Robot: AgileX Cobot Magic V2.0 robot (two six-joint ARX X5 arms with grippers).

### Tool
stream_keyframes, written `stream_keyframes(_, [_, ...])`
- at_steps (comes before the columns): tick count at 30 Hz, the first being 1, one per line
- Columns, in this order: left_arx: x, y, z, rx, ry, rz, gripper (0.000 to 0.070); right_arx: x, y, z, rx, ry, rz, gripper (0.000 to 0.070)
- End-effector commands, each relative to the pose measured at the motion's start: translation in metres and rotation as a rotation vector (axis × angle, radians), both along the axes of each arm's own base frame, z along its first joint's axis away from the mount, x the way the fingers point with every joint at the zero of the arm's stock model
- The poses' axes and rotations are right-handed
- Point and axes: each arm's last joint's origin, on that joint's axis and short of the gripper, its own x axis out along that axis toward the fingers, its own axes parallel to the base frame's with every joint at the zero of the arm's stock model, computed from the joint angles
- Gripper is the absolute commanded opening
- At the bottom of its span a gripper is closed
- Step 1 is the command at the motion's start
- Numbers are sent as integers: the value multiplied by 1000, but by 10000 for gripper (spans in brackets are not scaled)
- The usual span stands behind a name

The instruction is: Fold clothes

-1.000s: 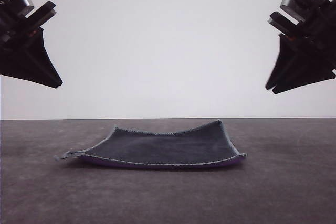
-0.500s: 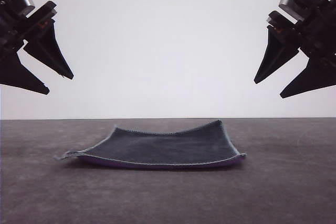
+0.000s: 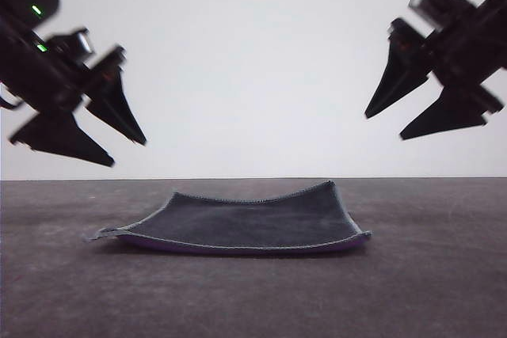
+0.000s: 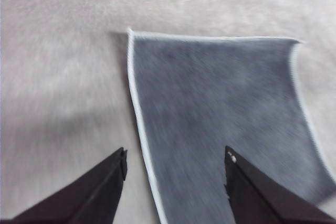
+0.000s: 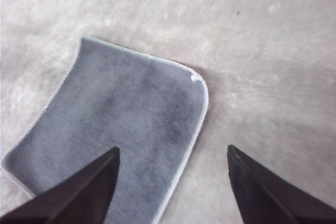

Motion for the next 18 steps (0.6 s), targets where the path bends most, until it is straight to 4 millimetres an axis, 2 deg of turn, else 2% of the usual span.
stream_keyframes(1, [16, -5, -1, 11, -20, -37, 359, 13, 3, -4, 12, 11, 15, 413])
stream_keyframes(10, [76, -17, -27, 42, -2, -75, 354, 75, 14, -34, 36, 90, 57, 413])
stream_keyframes(18, [110, -25, -57, 59, 27, -103, 353, 106, 24, -62, 50, 136, 99, 413])
